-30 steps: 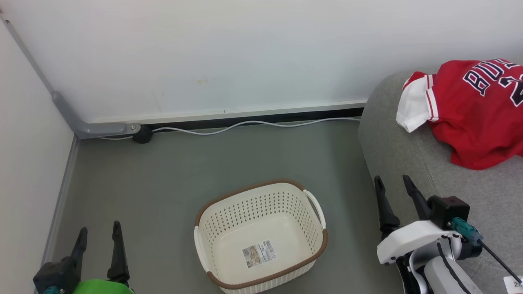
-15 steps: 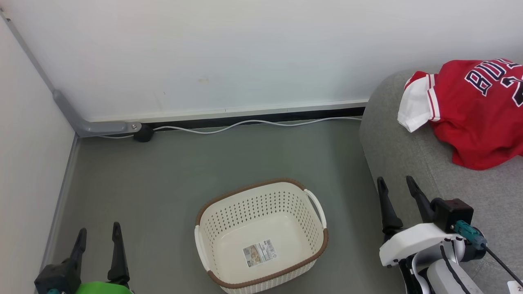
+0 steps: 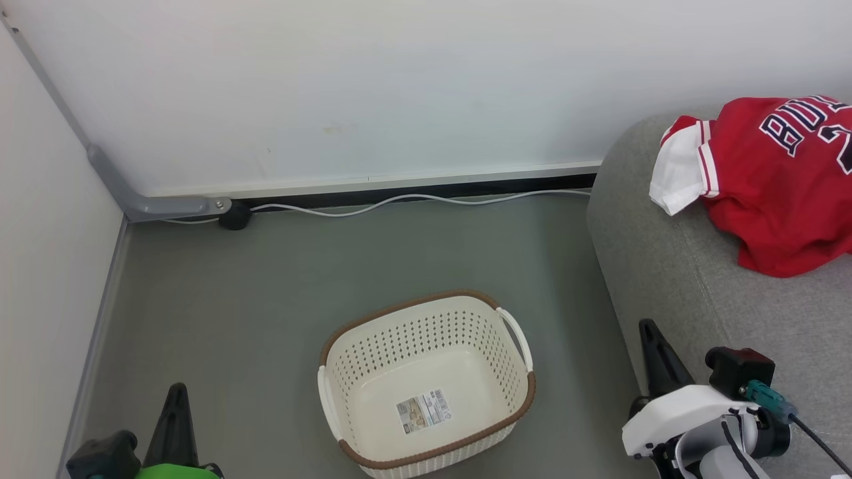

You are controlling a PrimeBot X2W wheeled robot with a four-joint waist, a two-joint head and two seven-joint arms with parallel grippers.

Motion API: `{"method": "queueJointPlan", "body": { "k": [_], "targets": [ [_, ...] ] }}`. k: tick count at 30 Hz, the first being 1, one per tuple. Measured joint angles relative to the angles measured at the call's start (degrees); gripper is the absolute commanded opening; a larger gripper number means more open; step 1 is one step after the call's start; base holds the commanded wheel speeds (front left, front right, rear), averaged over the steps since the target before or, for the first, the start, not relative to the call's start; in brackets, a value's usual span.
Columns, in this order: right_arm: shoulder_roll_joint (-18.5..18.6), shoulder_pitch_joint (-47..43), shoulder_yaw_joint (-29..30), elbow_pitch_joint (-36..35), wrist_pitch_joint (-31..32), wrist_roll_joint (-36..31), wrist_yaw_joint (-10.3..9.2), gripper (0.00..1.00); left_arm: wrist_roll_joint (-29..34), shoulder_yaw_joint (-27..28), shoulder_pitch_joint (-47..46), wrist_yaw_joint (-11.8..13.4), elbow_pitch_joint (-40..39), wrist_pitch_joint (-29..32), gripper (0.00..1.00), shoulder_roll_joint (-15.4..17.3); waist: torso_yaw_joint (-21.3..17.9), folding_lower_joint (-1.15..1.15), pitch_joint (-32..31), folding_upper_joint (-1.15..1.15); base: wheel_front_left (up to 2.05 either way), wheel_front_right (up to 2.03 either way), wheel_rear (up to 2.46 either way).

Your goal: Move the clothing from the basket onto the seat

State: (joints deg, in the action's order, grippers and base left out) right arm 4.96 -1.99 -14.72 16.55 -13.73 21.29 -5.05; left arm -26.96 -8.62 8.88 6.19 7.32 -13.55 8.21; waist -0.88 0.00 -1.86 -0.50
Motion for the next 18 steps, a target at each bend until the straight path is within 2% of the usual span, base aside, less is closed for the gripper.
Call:
{"method": "queueJointPlan", "body": {
  "k": [18],
  "targets": [
    [-0.6,0.3,4.0,-0.2,3.8,14.5,2.19,0.0,-12.7,2.3,-0.2,-2.3,1.0,3.9,0.0,-1.0,0.2,0.0,0.4,0.0,0.0,0.0,0.0]
  ]
}}
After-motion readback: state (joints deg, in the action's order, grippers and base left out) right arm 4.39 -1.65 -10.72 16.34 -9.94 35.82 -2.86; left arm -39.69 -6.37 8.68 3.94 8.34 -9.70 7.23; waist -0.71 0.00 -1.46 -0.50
